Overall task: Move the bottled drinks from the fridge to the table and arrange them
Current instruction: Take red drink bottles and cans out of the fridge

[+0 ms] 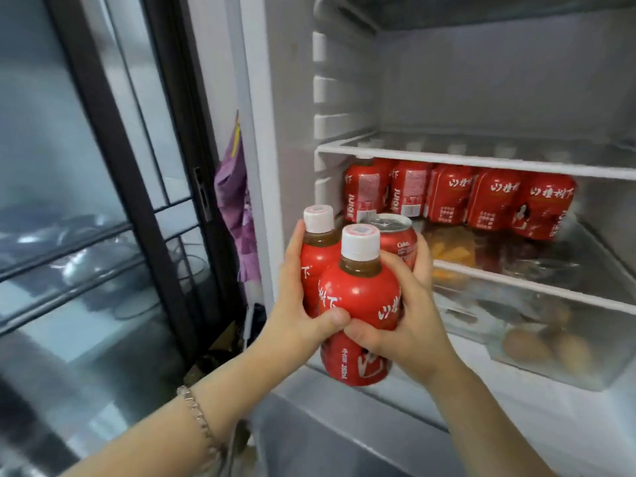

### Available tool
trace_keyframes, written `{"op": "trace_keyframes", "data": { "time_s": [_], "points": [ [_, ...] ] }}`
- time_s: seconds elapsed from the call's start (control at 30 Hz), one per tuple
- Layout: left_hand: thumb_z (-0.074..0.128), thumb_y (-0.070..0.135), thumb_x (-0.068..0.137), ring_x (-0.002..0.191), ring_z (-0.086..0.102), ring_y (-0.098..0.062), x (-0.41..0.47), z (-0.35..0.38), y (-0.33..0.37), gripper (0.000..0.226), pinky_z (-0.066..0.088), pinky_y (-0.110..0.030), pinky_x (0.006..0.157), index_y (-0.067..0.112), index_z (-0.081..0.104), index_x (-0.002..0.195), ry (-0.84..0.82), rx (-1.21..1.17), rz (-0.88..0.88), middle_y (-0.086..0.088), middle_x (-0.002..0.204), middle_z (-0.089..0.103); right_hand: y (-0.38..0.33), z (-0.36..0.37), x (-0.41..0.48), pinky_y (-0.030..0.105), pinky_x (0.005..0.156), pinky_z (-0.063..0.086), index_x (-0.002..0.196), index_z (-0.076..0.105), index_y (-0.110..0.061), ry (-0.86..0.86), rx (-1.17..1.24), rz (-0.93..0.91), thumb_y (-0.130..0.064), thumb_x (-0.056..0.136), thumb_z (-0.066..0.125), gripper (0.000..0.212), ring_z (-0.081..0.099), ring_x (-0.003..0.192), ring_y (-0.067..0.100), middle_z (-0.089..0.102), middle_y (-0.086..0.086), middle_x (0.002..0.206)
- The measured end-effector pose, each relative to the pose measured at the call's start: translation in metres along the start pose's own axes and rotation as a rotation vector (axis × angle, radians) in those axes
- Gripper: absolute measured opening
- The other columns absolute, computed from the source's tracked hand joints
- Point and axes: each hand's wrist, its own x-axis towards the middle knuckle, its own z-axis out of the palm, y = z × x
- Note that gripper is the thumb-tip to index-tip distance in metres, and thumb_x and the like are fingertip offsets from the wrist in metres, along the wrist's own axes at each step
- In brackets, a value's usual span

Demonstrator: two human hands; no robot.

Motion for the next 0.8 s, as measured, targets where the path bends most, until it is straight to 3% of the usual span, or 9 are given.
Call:
{"op": "trace_keyframes", "data": {
  "time_s": [0.07, 0.17, 0.27, 0.33, 0.4, 0.63, 0.7, 0.8],
  "points": [
    [0.07, 0.08, 0.042, 0.128, 0.045, -0.009, -0.038, -0.015, 0.01, 0.126, 0.05, -0.023, 0.092, 0.041, 0.006, 0.144, 0.101, 0.035, -0.049, 0.003, 0.146, 0.028, -0.008, 0.022, -0.015, 0.042, 0.105, 0.043, 0.105, 0.044, -0.071, -0.087, 0.042, 0.005, -0.072, 0.037, 0.073, 0.074, 0.032, 0.135, 0.009, 0.004, -0.026, 0.145],
    [0.069, 0.082, 0.04, 0.132, 0.041, -0.015, -0.092, -0.036, 0.022, 0.127, 0.045, -0.042, 0.102, 0.047, 0.005, 0.144, 0.255, 0.14, -0.106, 0.001, 0.146, 0.027, -0.027, 0.055, -0.039, 0.043, 0.105, 0.043, 0.105, 0.043, -0.072, -0.212, 0.116, -0.047, -0.073, 0.038, 0.073, 0.073, 0.034, 0.134, 0.01, 0.005, -0.021, 0.147],
    [0.068, 0.084, 0.038, 0.132, 0.041, -0.019, -0.15, -0.054, 0.04, 0.122, 0.042, -0.049, 0.103, 0.056, 0.008, 0.14, 0.38, 0.209, -0.153, 0.001, 0.146, 0.028, -0.052, 0.085, -0.066, 0.042, 0.105, 0.042, 0.108, 0.043, -0.071, -0.315, 0.204, -0.097, -0.084, 0.039, 0.065, 0.074, 0.032, 0.136, 0.009, 0.007, -0.021, 0.146],
    [0.07, 0.083, 0.037, 0.13, 0.044, -0.021, -0.196, -0.065, 0.059, 0.121, 0.047, -0.046, 0.099, 0.058, 0.009, 0.139, 0.492, 0.229, -0.171, 0.0, 0.147, 0.028, -0.076, 0.109, -0.086, 0.041, 0.107, 0.041, 0.106, 0.041, -0.072, -0.416, 0.253, -0.127, -0.087, 0.036, 0.062, 0.074, 0.028, 0.137, 0.006, 0.004, -0.027, 0.145],
    [0.071, 0.081, 0.037, 0.127, 0.048, -0.017, -0.24, -0.074, 0.08, 0.121, 0.052, -0.033, 0.092, 0.058, 0.009, 0.138, 0.592, 0.245, -0.174, 0.003, 0.147, 0.027, -0.102, 0.132, -0.106, 0.039, 0.107, 0.041, 0.104, 0.041, -0.073, -0.521, 0.292, -0.147, -0.082, 0.036, 0.066, 0.073, 0.027, 0.135, 0.003, 0.001, -0.032, 0.143],
    [0.076, 0.065, 0.045, 0.125, 0.047, -0.01, -0.415, -0.093, 0.171, 0.113, 0.05, -0.017, 0.081, 0.054, 0.008, 0.135, 1.028, 0.44, -0.183, 0.013, 0.142, 0.025, -0.214, 0.223, -0.207, 0.039, 0.107, 0.042, 0.107, 0.043, -0.06, -0.919, 0.49, -0.312, -0.067, 0.04, 0.069, 0.072, 0.029, 0.133, 0.009, 0.001, -0.036, 0.139],
    [0.074, 0.075, 0.041, 0.126, 0.046, -0.011, -0.48, -0.09, 0.202, 0.119, 0.052, -0.019, 0.082, 0.058, 0.003, 0.135, 1.158, 0.501, -0.23, 0.012, 0.144, 0.022, -0.257, 0.246, -0.253, 0.03, 0.103, 0.043, 0.108, 0.039, -0.067, -1.037, 0.562, -0.376, -0.066, 0.042, 0.069, 0.073, 0.032, 0.128, 0.003, -0.003, -0.041, 0.137],
    [0.068, 0.084, 0.032, 0.129, 0.044, -0.017, -0.564, -0.076, 0.246, 0.12, 0.052, -0.033, 0.093, 0.065, 0.004, 0.132, 1.304, 0.554, -0.242, 0.01, 0.148, 0.021, -0.311, 0.272, -0.319, 0.019, 0.098, 0.042, 0.115, 0.039, -0.058, -1.176, 0.664, -0.437, -0.066, 0.042, 0.069, 0.079, 0.035, 0.123, -0.001, -0.008, -0.048, 0.131]
  ]
}}
